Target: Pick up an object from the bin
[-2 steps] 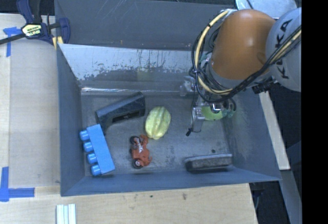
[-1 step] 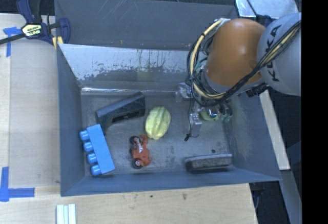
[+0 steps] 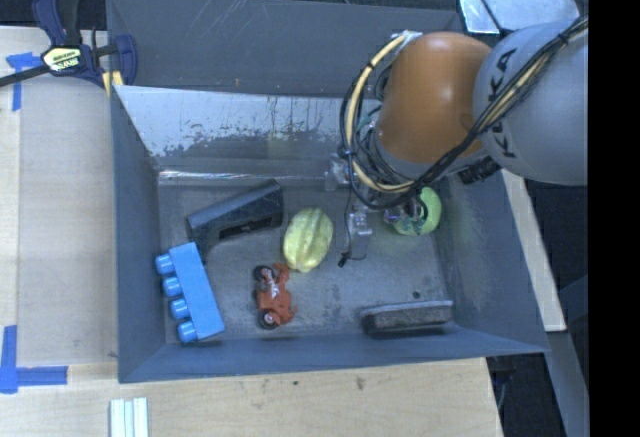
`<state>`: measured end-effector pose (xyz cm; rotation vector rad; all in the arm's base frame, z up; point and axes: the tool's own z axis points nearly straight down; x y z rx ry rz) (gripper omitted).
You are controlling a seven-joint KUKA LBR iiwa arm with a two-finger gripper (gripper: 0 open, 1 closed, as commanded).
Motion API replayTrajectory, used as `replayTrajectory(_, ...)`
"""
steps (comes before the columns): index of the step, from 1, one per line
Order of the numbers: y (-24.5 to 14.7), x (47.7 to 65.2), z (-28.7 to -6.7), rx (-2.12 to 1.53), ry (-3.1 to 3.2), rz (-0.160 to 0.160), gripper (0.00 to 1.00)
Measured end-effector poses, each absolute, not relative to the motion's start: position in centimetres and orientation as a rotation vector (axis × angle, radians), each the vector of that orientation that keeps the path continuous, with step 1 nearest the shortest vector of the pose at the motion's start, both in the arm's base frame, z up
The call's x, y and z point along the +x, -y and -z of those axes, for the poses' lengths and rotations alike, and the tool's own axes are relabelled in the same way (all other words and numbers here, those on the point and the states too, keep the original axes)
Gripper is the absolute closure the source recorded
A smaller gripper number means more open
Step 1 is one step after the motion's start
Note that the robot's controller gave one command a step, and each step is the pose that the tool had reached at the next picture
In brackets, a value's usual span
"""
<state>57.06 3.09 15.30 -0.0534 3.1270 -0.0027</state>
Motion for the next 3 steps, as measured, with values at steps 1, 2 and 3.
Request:
replayTrajectory(1, -4.8, 58.1, -12.3, 0.326, -3.119, -0.003, 0.00)
replayTrajectory(2, -5.3, 57.6, -10.0, 0.052, -3.131, 0.003, 0.00)
replayTrajectory(3, -8.5, 58.7, -8.3, -0.233, -3.126, 0.009, 0.00)
